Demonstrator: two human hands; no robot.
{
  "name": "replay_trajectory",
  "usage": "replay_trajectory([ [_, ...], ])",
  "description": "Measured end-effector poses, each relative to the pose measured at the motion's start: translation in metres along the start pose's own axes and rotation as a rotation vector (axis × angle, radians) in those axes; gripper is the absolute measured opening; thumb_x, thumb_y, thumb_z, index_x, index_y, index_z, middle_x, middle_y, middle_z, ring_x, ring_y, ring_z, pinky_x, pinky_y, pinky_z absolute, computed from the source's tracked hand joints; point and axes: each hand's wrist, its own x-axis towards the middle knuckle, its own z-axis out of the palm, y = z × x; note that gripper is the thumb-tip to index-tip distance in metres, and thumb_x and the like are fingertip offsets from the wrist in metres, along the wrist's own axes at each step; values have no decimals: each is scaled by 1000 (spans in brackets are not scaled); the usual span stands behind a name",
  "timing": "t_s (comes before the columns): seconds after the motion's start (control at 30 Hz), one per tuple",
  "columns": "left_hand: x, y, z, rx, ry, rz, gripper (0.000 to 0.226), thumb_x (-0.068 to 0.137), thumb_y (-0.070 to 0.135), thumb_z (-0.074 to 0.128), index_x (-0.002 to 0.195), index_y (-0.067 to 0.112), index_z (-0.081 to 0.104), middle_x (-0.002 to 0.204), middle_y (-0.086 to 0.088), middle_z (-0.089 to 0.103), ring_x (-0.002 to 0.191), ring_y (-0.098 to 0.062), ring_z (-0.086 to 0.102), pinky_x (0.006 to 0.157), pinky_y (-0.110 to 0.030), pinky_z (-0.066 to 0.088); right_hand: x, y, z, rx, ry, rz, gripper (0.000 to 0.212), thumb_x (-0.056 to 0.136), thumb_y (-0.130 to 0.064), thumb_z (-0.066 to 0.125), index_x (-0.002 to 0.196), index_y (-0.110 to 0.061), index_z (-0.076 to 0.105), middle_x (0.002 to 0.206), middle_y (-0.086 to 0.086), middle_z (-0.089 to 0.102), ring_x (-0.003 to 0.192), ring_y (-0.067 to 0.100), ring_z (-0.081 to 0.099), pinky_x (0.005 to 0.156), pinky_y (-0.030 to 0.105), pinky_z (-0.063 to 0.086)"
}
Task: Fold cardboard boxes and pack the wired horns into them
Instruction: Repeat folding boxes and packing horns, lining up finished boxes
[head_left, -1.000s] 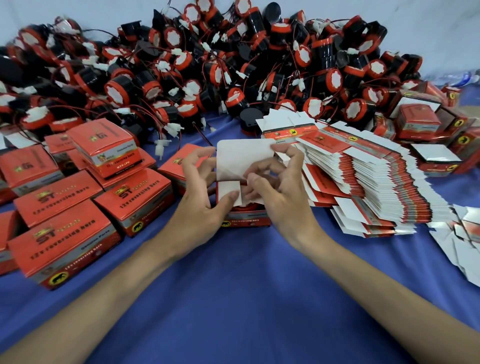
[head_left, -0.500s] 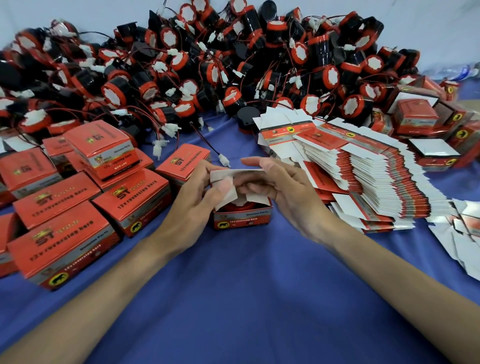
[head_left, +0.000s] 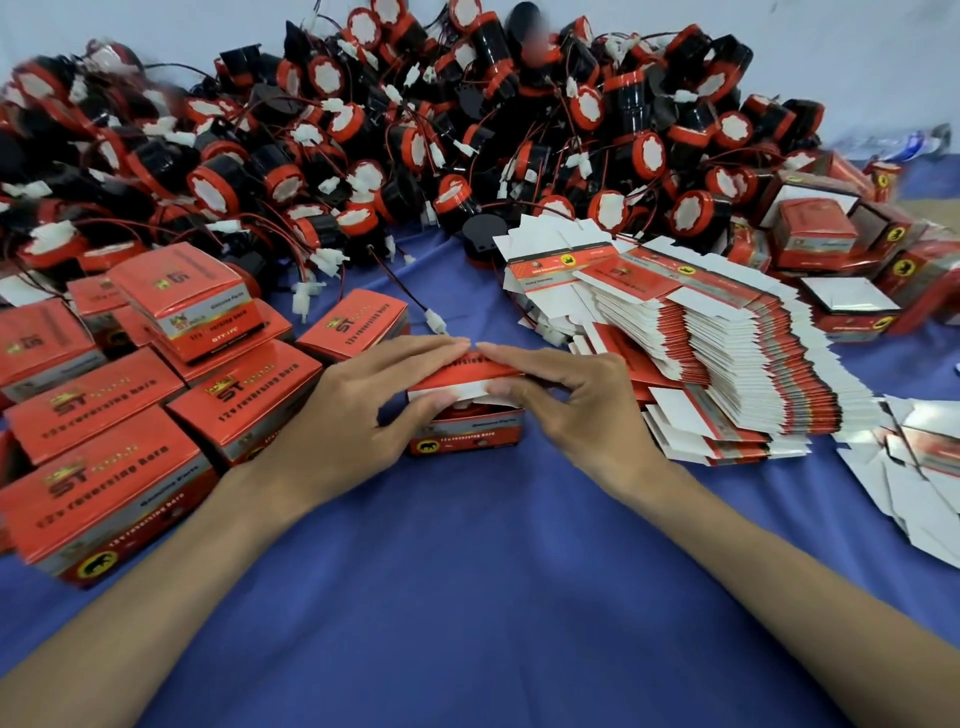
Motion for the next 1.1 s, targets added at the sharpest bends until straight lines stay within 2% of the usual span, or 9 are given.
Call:
replay_trajectory([
  [0.13,-1,-2,-3,89,5,68,45,93,29,53,129,2,56,128,-1,54,118,-9,52,103,-25,42,0,-3,1,-214,102,-138,31,73,-12,79,102,-4,73,84,11,73,69,19,61,70,18,49],
  [0.23,-1,-4,-4,107,34,109,43,92,28,56,123,-1,61,125,-5,60,113,-18,61,97,-33,49,1,-4,0,-256,92,-131,32,70,-12,80,101,-5,74,76,14,59,66,20,53,65,15,42],
  [0.3,-2,-5,-4,116,50,118,42,90,27,59,120,-1,64,123,-7,62,110,-21,64,93,-36,52,0,-4,-1,-216,40,-113,32,71,-12,79,101,-3,73,74,15,59,64,16,53,64,10,41],
  [0.37,-4,-6,-4,116,45,127,41,89,27,61,118,-1,65,122,-7,63,110,-22,64,94,-36,52,-1,-4,-2,-159,-18,-91,34,73,-14,76,104,-2,72,74,14,61,64,10,52,65,7,40],
  [0.5,-6,-7,-2,91,30,153,42,89,30,63,118,-1,64,123,-7,62,113,-20,62,99,-33,50,-1,1,-6,-107,-160,-65,38,83,-11,70,120,-2,64,80,11,56,70,12,50,69,7,36],
  [0.63,-5,-6,-2,128,37,184,39,89,28,63,116,-1,66,122,-8,62,113,-22,62,100,-33,49,2,6,-12,-142,-250,-151,35,87,-4,61,121,5,60,80,15,54,70,22,52,69,20,40],
  [0.73,-4,-5,-3,205,53,214,35,91,21,60,112,-6,67,119,-15,65,110,-26,64,96,-34,51,3,8,-10,-168,-232,-219,32,87,1,60,118,9,60,75,18,54,64,25,53,64,23,42],
  [0.87,-4,-6,-5,213,66,214,30,92,15,56,110,-6,68,116,-15,67,106,-25,67,92,-33,53,2,10,-7,-225,-204,-289,32,88,0,58,119,10,60,78,8,50,71,10,46,74,5,34],
  [1.1,-6,-9,-2,141,73,202,31,89,16,61,111,-4,68,119,-13,65,112,-23,64,98,-32,51,-1,14,-6,-305,-188,-356,32,90,-8,59,119,6,62,80,14,56,71,12,48,71,17,41],
])
